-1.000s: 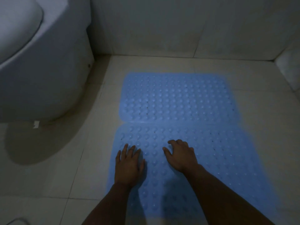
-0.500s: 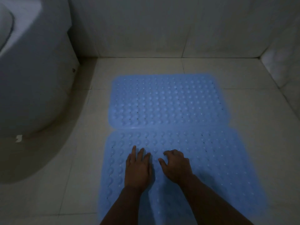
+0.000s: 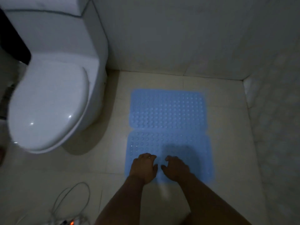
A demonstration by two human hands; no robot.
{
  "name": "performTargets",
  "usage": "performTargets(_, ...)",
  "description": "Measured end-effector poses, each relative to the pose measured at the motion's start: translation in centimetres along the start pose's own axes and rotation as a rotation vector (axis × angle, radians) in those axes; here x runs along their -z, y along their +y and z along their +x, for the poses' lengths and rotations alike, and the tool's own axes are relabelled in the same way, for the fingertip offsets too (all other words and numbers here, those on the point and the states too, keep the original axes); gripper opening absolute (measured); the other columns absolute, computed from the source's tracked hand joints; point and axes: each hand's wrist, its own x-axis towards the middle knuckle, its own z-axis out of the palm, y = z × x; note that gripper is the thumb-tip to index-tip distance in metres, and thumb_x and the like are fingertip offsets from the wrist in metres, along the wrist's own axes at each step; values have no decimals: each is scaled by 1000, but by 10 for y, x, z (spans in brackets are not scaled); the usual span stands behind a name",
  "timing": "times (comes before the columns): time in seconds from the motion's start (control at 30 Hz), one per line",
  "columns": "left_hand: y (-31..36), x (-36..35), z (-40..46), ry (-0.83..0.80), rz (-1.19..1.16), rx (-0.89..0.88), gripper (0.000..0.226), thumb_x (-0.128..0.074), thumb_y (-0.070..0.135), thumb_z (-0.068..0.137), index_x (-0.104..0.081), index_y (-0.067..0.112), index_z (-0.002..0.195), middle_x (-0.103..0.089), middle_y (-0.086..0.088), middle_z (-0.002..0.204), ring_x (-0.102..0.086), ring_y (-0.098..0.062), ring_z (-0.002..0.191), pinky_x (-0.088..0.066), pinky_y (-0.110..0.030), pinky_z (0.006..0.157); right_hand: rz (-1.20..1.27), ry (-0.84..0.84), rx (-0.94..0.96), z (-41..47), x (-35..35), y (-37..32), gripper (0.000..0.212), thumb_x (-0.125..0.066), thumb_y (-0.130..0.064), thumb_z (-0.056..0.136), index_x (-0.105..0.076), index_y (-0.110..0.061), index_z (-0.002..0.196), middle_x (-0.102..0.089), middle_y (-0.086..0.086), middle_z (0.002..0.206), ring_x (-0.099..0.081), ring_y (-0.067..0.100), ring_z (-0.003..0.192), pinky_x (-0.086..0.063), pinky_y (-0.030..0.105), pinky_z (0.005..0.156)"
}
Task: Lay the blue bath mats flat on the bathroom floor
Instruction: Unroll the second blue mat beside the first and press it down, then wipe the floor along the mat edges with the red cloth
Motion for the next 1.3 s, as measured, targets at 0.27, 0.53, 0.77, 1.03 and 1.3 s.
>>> performTargets(0.27, 40, 189, -184, 77, 24, 17, 49, -45, 45, 100, -45, 29, 147, -47, 2, 150, -41, -23, 140, -39, -39, 108, -6, 37, 84, -214, 126, -76, 59, -52, -54, 91, -50, -24, 142, -50, 2, 149, -48, 24, 136, -40, 43, 112)
performTargets(0.53, 44, 266, -242, 260, 20, 194, 53, -46, 45, 99, -44, 27, 149, -46, -3, 152, -40, -28, 142, -38, -45, 111, -304, 72, 316, -259, 219, -123, 49, -49, -50, 97, -49, -23, 138, -55, 5, 139, -53, 28, 126, -45, 44, 104)
performTargets(0.77, 59, 284, -338, 545, -29, 609, 50, -50, 46, 94, -50, 25, 140, -51, -4, 145, -43, -29, 137, -38, -45, 108, -462, 99, 775, -298, 241, -211, 43, -54, -46, 92, -60, -23, 127, -63, 4, 132, -59, 26, 120, -49, 36, 97)
performTargets(1.03, 74, 299, -563, 974, 67, 1153, 44, -54, 48, 85, -62, 24, 120, -62, -5, 126, -53, -33, 125, -47, -48, 96, -532, 18, 1429, -458, 196, -361, 27, -62, -36, 94, -71, -23, 115, -73, 0, 117, -67, 18, 107, -50, 29, 89)
performTargets(1.3, 200, 268, -837, 1591, 390, 1725, 39, -51, 48, 86, -70, 27, 113, -68, 4, 113, -62, -24, 107, -55, -42, 87, -296, -412, 2044, -759, 106, -430, 15, -72, -28, 89, -75, -26, 103, -76, -10, 93, -71, 9, 85, -52, 27, 81)
